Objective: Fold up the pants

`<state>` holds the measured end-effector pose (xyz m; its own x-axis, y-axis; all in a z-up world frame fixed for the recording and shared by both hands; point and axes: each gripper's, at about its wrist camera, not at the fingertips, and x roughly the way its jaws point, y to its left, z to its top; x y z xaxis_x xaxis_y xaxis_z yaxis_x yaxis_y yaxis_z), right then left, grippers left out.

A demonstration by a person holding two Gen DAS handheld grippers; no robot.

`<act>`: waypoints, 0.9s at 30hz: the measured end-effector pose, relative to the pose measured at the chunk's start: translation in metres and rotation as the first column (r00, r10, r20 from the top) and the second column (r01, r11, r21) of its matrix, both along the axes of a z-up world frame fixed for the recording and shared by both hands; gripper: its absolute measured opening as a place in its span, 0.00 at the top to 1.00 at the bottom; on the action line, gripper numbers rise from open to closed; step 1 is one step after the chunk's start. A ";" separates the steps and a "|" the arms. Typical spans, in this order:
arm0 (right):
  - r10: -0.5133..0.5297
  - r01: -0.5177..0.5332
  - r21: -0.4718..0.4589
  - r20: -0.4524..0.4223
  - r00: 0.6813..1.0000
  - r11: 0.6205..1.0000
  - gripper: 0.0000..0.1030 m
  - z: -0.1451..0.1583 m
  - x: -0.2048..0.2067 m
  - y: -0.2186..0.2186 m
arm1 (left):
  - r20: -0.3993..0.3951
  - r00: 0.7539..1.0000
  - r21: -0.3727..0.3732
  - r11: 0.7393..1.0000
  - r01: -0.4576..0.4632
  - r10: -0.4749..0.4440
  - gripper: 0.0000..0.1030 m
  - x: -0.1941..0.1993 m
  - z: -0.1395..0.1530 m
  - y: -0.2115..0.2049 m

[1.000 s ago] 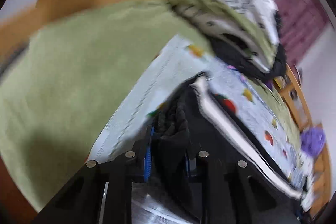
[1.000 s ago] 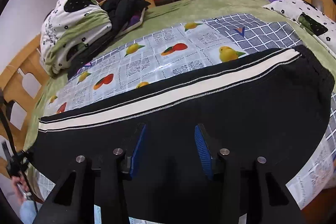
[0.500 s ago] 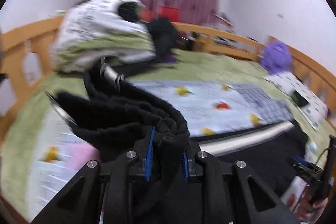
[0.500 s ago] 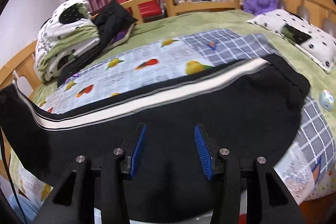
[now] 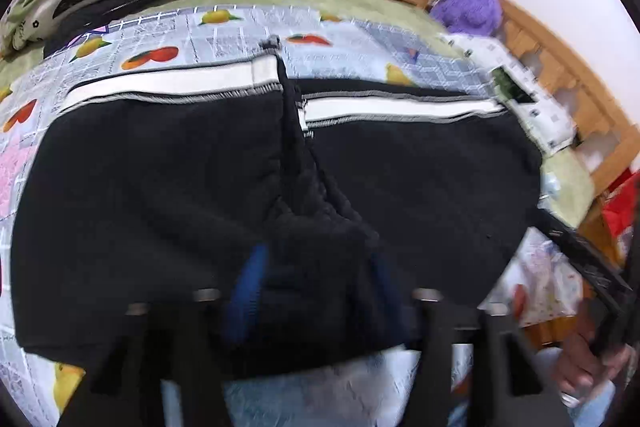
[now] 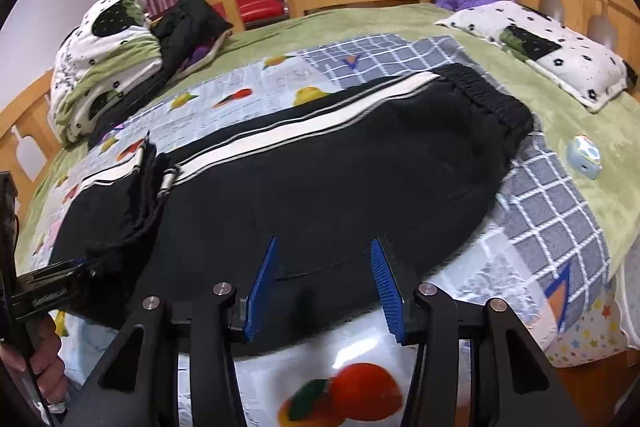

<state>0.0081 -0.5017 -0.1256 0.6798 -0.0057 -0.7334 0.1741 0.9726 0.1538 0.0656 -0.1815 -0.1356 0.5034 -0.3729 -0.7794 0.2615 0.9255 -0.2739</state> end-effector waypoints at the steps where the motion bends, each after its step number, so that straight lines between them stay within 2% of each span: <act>1: 0.012 -0.012 0.002 0.003 1.000 1.000 0.54 0.001 0.003 0.005 | 0.015 1.000 -0.011 1.000 -0.013 0.013 0.30 -0.004 0.007 0.008; 4: 0.059 -0.059 0.031 0.010 0.998 0.998 0.54 0.003 0.013 0.023 | 0.084 0.996 -0.021 0.999 -0.040 0.041 0.28 -0.014 0.032 0.043; 6: 0.107 -0.108 0.056 0.018 0.994 0.993 0.54 0.005 0.023 0.041 | 0.127 0.987 0.028 0.995 -0.100 0.096 0.25 -0.016 0.042 0.069; 8: 0.167 -0.168 0.081 0.024 0.986 0.982 0.54 0.006 0.034 0.064 | 0.179 0.967 0.121 0.972 -0.202 0.179 0.25 -0.016 0.047 0.096; 11: 0.254 -0.254 0.129 0.020 0.967 0.959 0.54 0.002 0.051 0.099 | 0.229 0.936 0.148 0.941 -0.306 0.268 0.25 -0.019 0.046 0.130; 14: 0.343 -0.341 0.137 0.003 0.939 0.930 0.54 -0.005 0.064 0.136 | 0.198 0.918 0.127 0.920 -0.371 0.343 0.25 -0.014 0.038 0.167; 18: 0.409 -0.407 0.036 -0.073 0.910 0.913 0.55 -0.023 0.079 0.184 | 0.155 0.899 0.070 0.903 -0.424 0.410 0.25 -0.014 0.034 0.205; 19: 0.432 -0.434 0.017 -0.121 0.894 0.901 0.58 -0.032 0.083 0.197 | 0.144 0.895 0.054 0.899 -0.434 0.423 0.25 -0.013 0.032 0.212; 20: 0.440 -0.447 -0.010 -0.163 0.883 0.894 0.73 -0.039 0.086 0.205 | 0.135 0.893 0.045 0.898 -0.437 0.428 0.25 -0.013 0.032 0.216; 21: 0.431 -0.451 -0.070 -0.197 0.880 0.890 0.84 -0.045 0.085 0.213 | 0.117 0.893 0.026 0.898 -0.439 0.434 0.25 -0.014 0.030 0.222; 22: 0.437 -0.466 -0.142 -0.195 0.878 0.873 0.85 -0.048 0.080 0.220 | 0.107 0.895 0.018 0.899 -0.437 0.433 0.25 -0.006 0.027 0.221; 24: 0.471 -0.486 -0.092 -0.149 0.870 0.869 0.86 -0.039 0.072 0.212 | 0.085 0.896 0.003 0.899 -0.438 0.436 0.25 -0.005 0.024 0.225; 25: 0.459 -0.462 -0.019 -0.086 0.884 0.887 0.87 -0.027 0.065 0.194 | 0.078 0.894 -0.005 0.897 -0.442 0.441 0.25 -0.005 0.024 0.228; 27: 0.419 -0.418 0.046 -0.009 0.908 0.907 0.90 -0.011 0.055 0.171 | 0.070 0.894 -0.027 0.897 -0.441 0.442 0.25 -0.006 0.023 0.232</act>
